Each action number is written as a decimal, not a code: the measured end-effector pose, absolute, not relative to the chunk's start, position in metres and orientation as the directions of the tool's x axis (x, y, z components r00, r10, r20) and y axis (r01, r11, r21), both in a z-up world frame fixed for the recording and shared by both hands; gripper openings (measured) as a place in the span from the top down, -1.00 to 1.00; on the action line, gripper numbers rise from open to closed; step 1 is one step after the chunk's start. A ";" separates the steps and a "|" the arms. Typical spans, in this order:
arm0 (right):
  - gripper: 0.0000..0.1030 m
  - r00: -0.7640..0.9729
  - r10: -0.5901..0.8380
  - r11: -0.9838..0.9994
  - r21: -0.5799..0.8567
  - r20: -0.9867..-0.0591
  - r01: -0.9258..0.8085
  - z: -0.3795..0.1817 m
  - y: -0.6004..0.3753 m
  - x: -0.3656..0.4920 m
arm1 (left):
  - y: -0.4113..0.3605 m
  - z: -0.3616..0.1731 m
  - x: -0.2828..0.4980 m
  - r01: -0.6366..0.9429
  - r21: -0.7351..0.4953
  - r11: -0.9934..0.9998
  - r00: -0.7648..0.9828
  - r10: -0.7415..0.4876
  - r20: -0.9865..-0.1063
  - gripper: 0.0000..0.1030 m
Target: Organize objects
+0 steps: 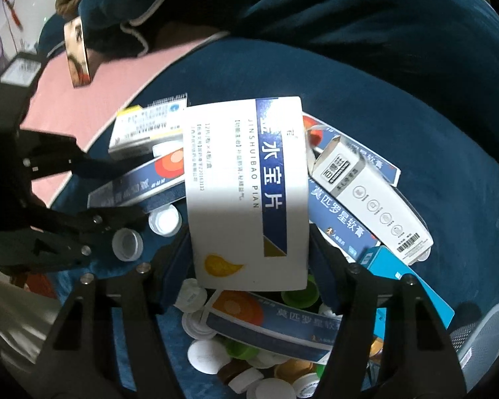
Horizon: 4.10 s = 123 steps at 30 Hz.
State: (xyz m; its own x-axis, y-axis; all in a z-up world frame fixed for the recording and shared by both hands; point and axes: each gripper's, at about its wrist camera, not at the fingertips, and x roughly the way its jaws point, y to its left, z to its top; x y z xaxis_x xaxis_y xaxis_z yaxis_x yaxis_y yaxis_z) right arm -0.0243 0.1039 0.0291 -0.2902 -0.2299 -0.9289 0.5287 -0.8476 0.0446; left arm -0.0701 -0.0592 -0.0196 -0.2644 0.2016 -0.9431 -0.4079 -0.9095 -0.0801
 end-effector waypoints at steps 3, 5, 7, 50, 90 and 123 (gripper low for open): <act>-0.30 -0.293 -0.253 -0.860 0.075 -0.922 0.504 0.035 0.108 -0.026 | -0.063 -0.012 -0.073 -0.384 -0.066 -0.921 -0.290 0.188 -0.938 0.18; -0.30 -0.298 -0.260 -0.869 0.089 -0.919 0.486 0.039 0.110 -0.027 | -0.057 -0.006 -0.061 -0.365 -0.066 -0.929 -0.304 0.186 -0.934 0.19; -0.30 -0.301 -0.270 -0.878 0.105 -0.915 0.466 0.042 0.114 -0.026 | -0.060 0.000 -0.062 -0.349 -0.073 -0.934 -0.318 0.191 -0.929 0.19; -0.30 -0.363 -0.297 -0.939 0.202 -0.883 0.277 0.074 0.168 -0.014 | -0.036 0.031 -0.075 -0.227 -0.079 -0.971 -0.411 0.169 -0.896 0.22; -0.31 -0.455 0.122 -0.775 0.202 -0.882 -0.599 0.117 0.453 0.115 | 0.293 0.095 0.009 -0.644 -0.374 -0.668 -0.191 0.613 -0.767 0.22; -0.68 -0.555 0.299 -0.623 0.281 -0.776 -0.730 0.149 0.483 0.142 | 0.331 0.080 0.026 -0.655 -0.326 -0.682 -0.200 0.573 -0.795 -0.99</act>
